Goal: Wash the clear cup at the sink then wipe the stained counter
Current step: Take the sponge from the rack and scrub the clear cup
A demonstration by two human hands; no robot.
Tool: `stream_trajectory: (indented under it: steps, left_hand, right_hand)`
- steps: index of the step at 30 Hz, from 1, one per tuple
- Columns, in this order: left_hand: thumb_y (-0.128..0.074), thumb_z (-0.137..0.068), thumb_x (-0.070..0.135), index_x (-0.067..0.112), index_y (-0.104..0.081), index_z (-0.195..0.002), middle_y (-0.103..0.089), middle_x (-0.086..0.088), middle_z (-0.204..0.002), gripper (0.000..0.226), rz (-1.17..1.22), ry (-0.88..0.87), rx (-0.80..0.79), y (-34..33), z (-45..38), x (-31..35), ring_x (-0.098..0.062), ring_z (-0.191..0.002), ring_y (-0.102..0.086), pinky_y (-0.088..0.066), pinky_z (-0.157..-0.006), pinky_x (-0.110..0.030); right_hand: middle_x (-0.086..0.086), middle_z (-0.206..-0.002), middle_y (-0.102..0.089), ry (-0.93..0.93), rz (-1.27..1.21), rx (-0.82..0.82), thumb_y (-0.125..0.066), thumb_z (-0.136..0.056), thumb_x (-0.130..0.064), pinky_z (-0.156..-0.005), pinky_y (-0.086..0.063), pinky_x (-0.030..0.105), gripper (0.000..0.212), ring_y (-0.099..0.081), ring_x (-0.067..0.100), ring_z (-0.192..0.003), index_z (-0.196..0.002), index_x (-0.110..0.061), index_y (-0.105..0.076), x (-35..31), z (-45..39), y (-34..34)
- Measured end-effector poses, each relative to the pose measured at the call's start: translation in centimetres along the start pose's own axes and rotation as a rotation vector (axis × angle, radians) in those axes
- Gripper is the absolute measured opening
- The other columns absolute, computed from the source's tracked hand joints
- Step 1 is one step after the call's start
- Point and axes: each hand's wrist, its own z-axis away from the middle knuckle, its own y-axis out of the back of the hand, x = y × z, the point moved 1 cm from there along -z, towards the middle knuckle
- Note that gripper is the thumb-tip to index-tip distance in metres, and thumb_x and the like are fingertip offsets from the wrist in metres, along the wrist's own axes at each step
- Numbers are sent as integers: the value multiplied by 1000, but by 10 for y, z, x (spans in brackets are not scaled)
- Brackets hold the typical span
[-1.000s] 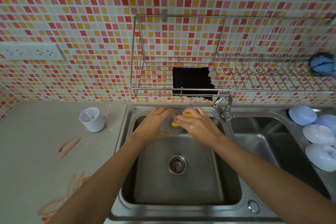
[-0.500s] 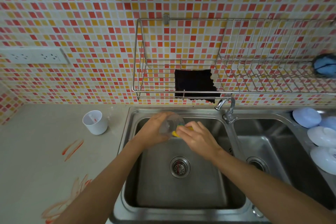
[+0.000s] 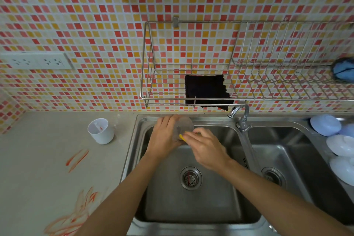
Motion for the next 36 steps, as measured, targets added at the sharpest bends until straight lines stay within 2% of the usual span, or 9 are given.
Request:
stream_trajectory:
  steps: [5,10,13,16,20,23,26,31,36]
  left_hand:
    - [-76,-73,43,17,-50,-134,-56,3,-130,71,-3,-96,-172,3,0,-6,-16,-115,-47,-38,-91,-20]
    - [-77,-73,35,19,-45,-138,-52,4,-135,74,93,-77,-232,6,-8,-4,-13,-123,-40,-36,-95,-20]
    - [-78,-72,35,21,-47,-136,-53,6,-133,72,104,-78,-240,10,-11,-9,-11,-121,-40,-41,-96,-23]
    - [-78,-72,31,22,-46,-138,-51,9,-136,73,53,-85,-312,7,-6,-15,-11,-122,-39,-32,-93,-15]
    - [-79,-72,32,25,-44,-140,-50,10,-138,76,78,-58,-311,9,-1,-10,-11,-122,-39,-38,-96,-22]
    - [-80,-72,34,19,-46,-139,-52,4,-137,76,79,-75,-273,17,-16,-3,-16,-124,-41,-34,-98,-23]
    - [-83,-68,30,12,-53,-133,-58,-1,-131,73,7,-186,-319,20,-30,-3,-18,-121,-50,-21,-97,-16]
    - [-80,-72,32,18,-44,-141,-49,3,-141,79,32,-156,-376,14,-25,-9,-15,-129,-40,-17,-99,-11]
    - [-82,-72,29,23,-35,-145,-44,4,-146,87,203,7,-346,17,-24,-5,-15,-133,-37,-32,-110,-30]
  right_hand:
    - [-6,-112,-70,222,92,-258,-67,-72,-9,-73,-52,35,42,-59,21,-95,-113,-17,-70,28,-6,11]
    - [-4,-112,-71,148,181,-147,-75,-70,-7,-78,-51,35,38,-61,24,-99,-107,-16,-73,33,-23,22]
    - [-6,-117,-70,46,49,-134,-73,-67,-3,-80,-50,34,46,-53,20,-100,-109,-20,-72,16,-5,10]
    - [-8,-117,-70,12,-104,-199,-71,-68,0,-75,-52,33,51,-56,19,-94,-113,-24,-71,5,8,4]
    - [-2,-113,-70,105,21,-256,-74,-60,2,-74,-54,36,52,-58,23,-97,-109,-15,-71,16,-6,14]
    - [2,-114,-69,-22,77,-160,-75,-59,5,-78,-53,38,53,-57,26,-100,-110,-8,-70,19,-16,18]
    - [-1,-114,-70,-94,-33,-139,-71,-67,2,-80,-53,40,46,-54,24,-99,-111,-12,-71,3,-7,12]
    - [-7,-101,-70,-52,-142,-187,-66,-85,-18,-85,-48,28,20,-52,19,-90,-105,-15,-71,10,-4,13]
    - [-4,-90,-67,-3,26,-46,-50,-97,-18,-75,-50,34,19,-53,21,-86,-91,-11,-67,10,-10,23]
